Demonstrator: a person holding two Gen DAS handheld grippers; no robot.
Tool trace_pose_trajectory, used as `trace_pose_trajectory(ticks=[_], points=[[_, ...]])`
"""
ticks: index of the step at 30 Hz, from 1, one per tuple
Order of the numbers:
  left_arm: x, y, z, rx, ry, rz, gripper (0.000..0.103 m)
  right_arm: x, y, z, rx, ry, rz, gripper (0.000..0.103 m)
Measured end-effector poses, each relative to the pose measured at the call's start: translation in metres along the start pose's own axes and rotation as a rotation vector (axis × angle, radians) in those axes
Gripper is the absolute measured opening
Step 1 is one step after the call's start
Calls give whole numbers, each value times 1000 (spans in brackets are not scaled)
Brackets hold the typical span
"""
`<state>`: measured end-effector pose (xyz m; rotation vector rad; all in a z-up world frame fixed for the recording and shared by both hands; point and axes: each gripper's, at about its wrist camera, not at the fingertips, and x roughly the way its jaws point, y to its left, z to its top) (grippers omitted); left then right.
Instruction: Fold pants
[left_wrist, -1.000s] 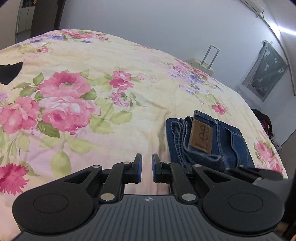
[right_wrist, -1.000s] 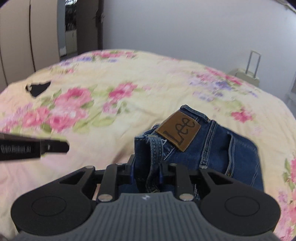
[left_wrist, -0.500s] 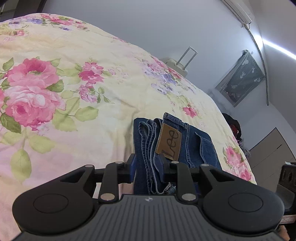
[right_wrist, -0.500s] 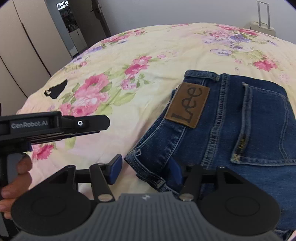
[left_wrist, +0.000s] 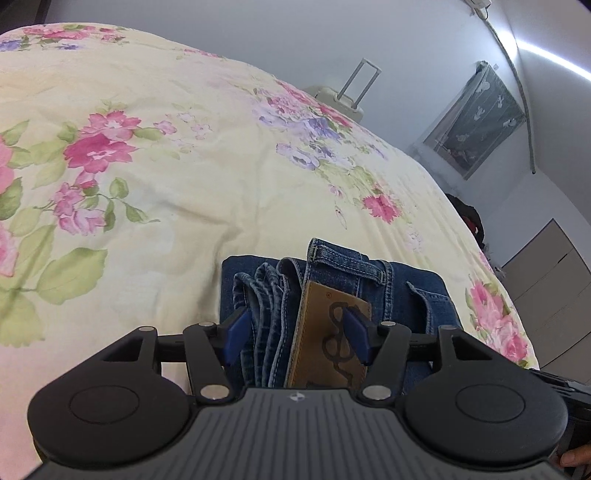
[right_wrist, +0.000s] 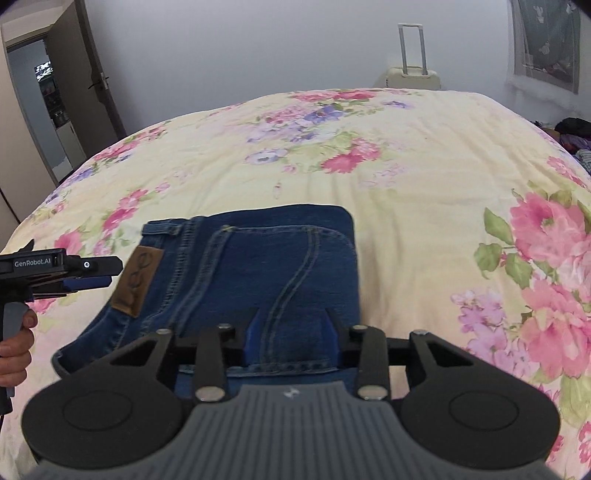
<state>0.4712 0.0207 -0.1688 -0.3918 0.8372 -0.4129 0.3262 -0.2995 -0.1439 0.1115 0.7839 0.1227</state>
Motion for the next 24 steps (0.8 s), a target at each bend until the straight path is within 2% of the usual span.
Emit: trace_pose_trajectory(ticks=[4, 9, 11, 13, 15, 17, 20, 22, 24], points=[[17, 2, 6, -17, 9, -30, 73, 22, -19, 4, 10, 16, -2, 29], [21, -2, 9, -1, 27, -32, 63, 36, -24, 4, 11, 16, 8, 31], [20, -6, 9, 8, 23, -27, 54, 37, -23, 3, 14, 11, 8, 31], [16, -12, 10, 22, 12, 0, 35, 37, -21, 2, 7, 5, 1, 31], [8, -16, 9, 34, -21, 18, 23, 34, -18, 0, 6, 6, -8, 31], [-3, -22, 9, 53, -59, 11, 20, 32, -15, 0, 5, 9, -16, 31], [-16, -41, 5, 139, -92, 83, 19, 27, -10, 1, -11, 12, -18, 31], [-13, -45, 1, 171, -75, 151, 19, 27, -6, 1, -26, 17, -11, 31], [-4, -36, -2, 160, -50, 197, 19, 29, -1, 1, -47, 27, -1, 31]])
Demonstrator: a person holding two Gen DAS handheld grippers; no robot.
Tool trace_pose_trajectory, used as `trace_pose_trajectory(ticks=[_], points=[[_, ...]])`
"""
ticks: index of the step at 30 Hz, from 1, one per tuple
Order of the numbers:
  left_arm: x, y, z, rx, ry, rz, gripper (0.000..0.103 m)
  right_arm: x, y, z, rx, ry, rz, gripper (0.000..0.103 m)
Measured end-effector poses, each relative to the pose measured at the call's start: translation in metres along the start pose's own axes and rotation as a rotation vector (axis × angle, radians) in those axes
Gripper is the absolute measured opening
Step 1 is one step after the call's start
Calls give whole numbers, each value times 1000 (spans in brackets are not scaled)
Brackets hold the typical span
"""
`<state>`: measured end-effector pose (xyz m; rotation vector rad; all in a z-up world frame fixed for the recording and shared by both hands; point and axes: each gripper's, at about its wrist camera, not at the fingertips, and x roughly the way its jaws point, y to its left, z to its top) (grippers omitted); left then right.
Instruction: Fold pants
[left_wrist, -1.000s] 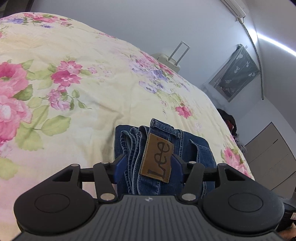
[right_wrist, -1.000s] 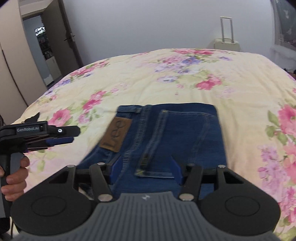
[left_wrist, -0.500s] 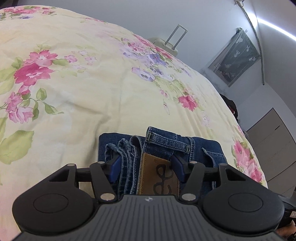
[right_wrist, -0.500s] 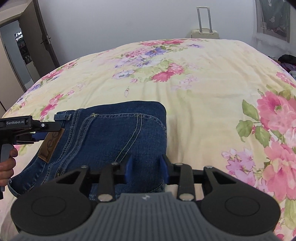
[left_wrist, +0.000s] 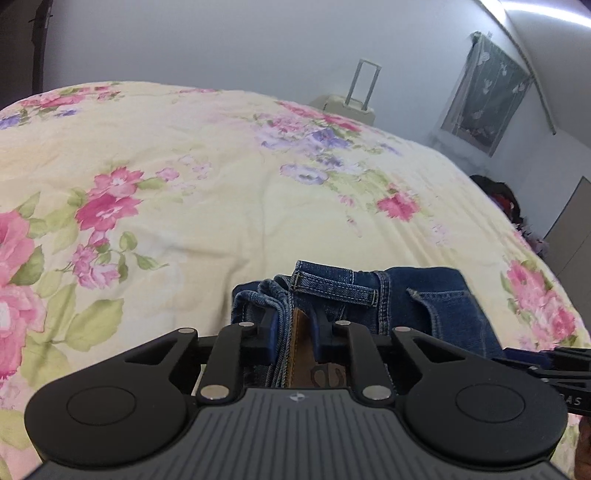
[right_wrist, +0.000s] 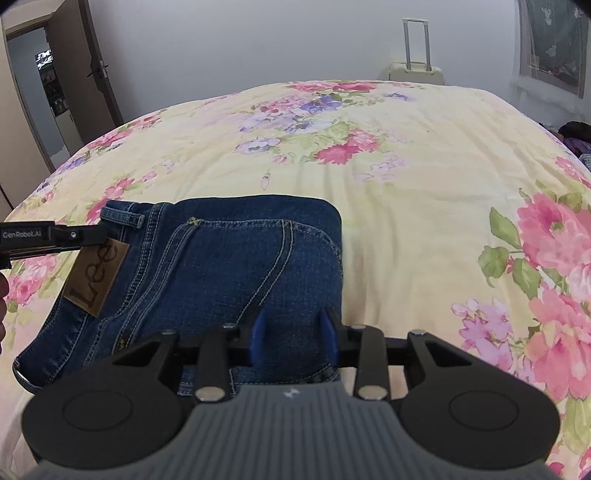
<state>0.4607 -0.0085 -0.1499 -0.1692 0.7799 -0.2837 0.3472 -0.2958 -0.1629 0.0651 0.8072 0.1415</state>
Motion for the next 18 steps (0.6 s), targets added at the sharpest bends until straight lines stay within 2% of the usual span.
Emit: trace_pose_trajectory(ticks=[5, 9, 12, 15, 18], points=[[21, 10, -7, 3, 42, 43, 19, 20, 18, -2, -99, 64, 5, 31], [21, 12, -8, 0, 42, 39, 20, 39, 12, -8, -86, 102, 22, 31], [11, 15, -1, -33, 21, 21, 22, 32, 10, -5, -96, 98, 33, 31], [-11, 15, 12, -30, -46, 39, 21, 14, 3, 3, -76, 60, 46, 30], [-22, 6, 28, -28, -76, -36, 21, -4, -2, 22, -74, -23, 40, 27]])
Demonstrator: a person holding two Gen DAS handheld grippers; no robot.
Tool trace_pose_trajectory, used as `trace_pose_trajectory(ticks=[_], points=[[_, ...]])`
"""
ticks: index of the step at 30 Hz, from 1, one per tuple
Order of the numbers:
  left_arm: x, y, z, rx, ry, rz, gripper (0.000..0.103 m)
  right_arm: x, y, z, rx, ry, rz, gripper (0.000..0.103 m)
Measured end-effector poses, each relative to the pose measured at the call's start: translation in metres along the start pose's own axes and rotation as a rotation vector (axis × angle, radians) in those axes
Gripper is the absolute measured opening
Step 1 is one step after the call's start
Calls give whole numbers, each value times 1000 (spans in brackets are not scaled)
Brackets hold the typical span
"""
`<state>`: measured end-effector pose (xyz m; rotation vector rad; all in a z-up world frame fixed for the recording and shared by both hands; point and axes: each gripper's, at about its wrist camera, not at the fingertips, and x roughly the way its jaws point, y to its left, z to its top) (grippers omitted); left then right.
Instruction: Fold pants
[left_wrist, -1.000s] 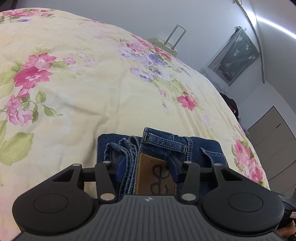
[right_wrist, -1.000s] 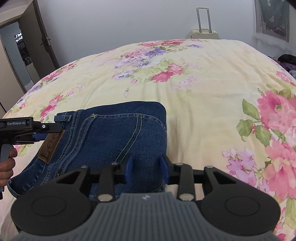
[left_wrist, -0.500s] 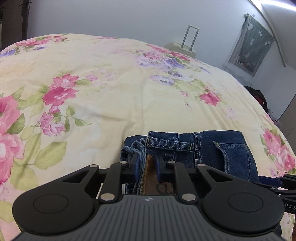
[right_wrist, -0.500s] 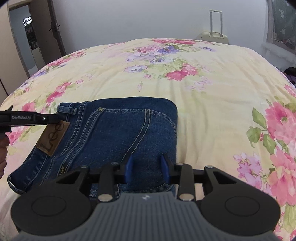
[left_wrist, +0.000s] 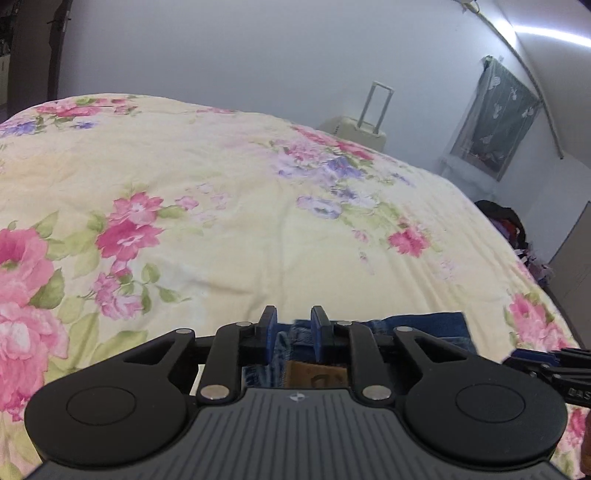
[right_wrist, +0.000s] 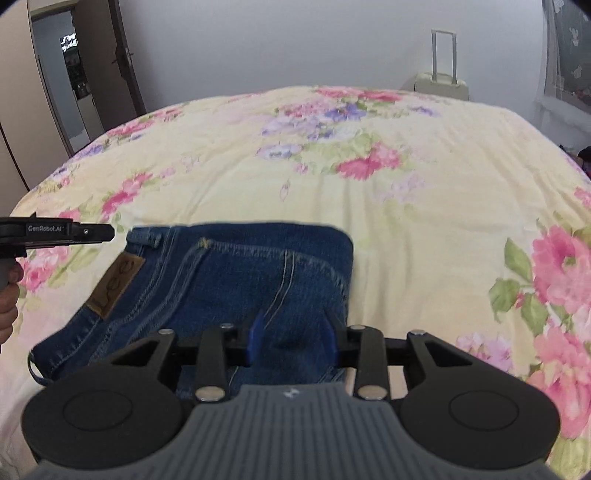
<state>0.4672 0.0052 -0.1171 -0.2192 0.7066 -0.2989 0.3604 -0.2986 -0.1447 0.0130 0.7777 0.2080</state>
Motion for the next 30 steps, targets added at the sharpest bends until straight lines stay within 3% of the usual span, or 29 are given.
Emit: trace_pose_trajectory(ticks=[2, 4, 6, 8, 10, 17, 19, 22, 24, 26, 30], points=[[6, -17, 1, 48, -2, -38, 21, 3, -2, 19, -5, -21, 1, 18], [23, -31, -6, 112, 31, 9, 17, 20, -4, 36, -3, -13, 5, 16], [42, -30, -17, 113, 73, 28, 13, 43, -6, 46, 14, 20, 22, 10], [53, -22, -25, 99, 82, 36, 14, 68, -9, 47, 10, 62, 3, 8], [62, -16, -27, 102, 91, 43, 16, 85, -16, 44, 26, 88, -3, 0], [65, -13, -31, 109, 99, 88, 10, 123, -24, 35, 19, 137, -29, 0], [52, -19, -31, 136, 93, 118, 6, 119, -22, 38, 11, 145, -36, 0], [21, -25, -35, 157, 74, 135, 12, 96, -18, 42, 11, 135, -57, 1], [0, -27, -41, 154, 70, 127, 12, 70, -16, 38, 13, 111, -61, 14], [-20, -31, -49, 157, 70, 142, 12, 37, -13, 29, 34, 79, -31, 22], [-49, -37, -64, 166, 95, 157, 12, -25, -5, -8, 60, 28, -11, 22]])
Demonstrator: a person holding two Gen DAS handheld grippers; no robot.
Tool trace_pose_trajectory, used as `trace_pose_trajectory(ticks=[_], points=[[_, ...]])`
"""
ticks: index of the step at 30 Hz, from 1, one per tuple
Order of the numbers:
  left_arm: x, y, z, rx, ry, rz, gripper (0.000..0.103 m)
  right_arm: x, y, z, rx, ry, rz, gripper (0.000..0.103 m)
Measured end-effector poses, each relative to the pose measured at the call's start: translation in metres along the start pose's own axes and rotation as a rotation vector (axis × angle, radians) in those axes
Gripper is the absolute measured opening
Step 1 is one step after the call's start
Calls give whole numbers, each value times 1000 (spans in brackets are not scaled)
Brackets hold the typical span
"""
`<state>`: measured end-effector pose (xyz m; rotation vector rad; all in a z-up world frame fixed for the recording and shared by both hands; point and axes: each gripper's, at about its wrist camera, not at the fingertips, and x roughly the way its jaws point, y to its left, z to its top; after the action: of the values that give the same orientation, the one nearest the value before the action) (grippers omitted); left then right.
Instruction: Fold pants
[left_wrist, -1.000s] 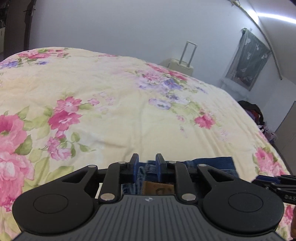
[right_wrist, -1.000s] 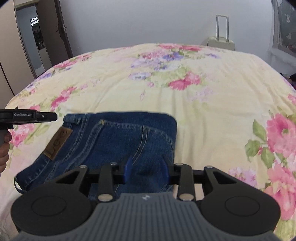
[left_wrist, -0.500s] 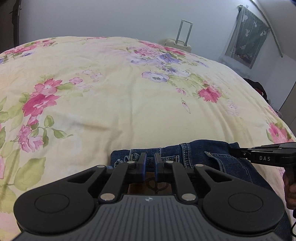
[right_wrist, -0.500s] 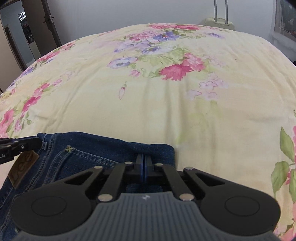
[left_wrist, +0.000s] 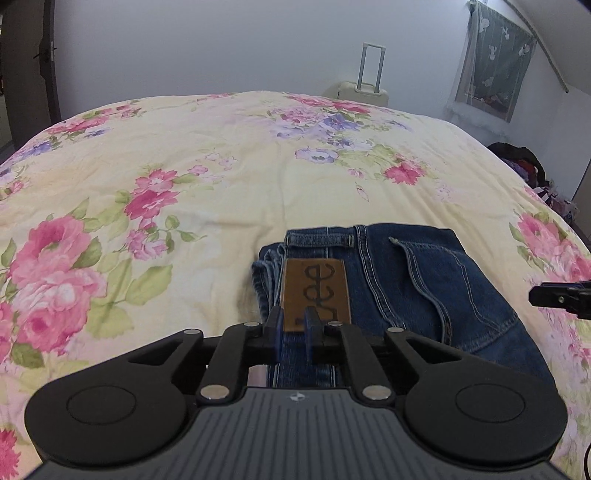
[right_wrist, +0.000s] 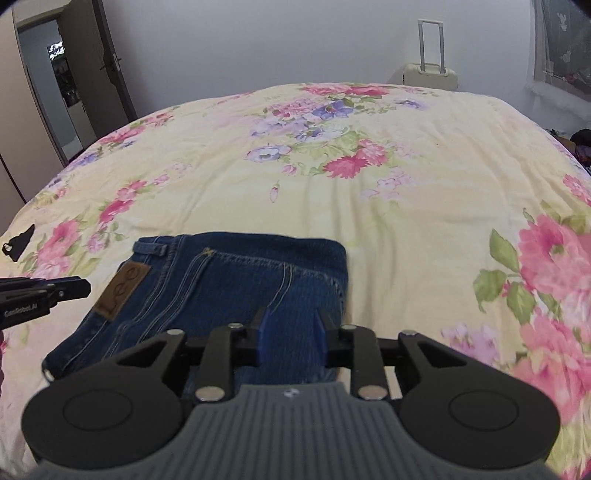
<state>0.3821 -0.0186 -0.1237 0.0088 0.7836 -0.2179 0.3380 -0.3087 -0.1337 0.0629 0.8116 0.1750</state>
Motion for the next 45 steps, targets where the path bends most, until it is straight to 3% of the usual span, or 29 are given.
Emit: trace_pose_trajectory(ticks=[5, 10, 13, 16, 17, 22, 24, 27, 29, 33, 40, 43, 45], points=[[-9, -6, -20, 21, 54, 26, 12, -60, -7, -73, 70, -10, -70, 22], [10, -9, -36, 37, 113, 49, 12, -70, -5, -121, 108, 67, -83, 22], [10, -5, -39, 23, 111, 46, 15, -53, -3, -121, 112, 69, -107, 23], [12, -2, -41, 5, 118, 44, 16, -30, 1, -116, 139, 121, -45, 25], [14, -3, -41, 8, 120, 46, 16, -27, 7, -117, 118, 129, -60, 25], [14, -5, -42, 31, 113, 58, 16, -38, 14, -121, 79, 85, -148, 0], [16, -3, -43, 25, 116, 56, 17, -53, 16, -124, 37, 62, -184, 0], [17, -1, -43, 16, 119, 68, 17, -63, 17, -130, 11, 85, -179, 0], [17, -1, -44, 16, 120, 75, 17, -65, 17, -137, -6, 122, -229, 0], [14, 0, -45, 10, 122, 80, 17, -71, -6, -144, 110, 148, -190, 0], [8, 3, -49, -4, 120, 86, 16, -94, 16, -136, 58, -37, -72, 2], [8, 3, -50, -1, 120, 87, 16, -78, 31, -134, 15, -21, -26, 1], [10, 3, -50, 2, 122, 90, 16, -59, 33, -138, 5, 46, -60, 0]])
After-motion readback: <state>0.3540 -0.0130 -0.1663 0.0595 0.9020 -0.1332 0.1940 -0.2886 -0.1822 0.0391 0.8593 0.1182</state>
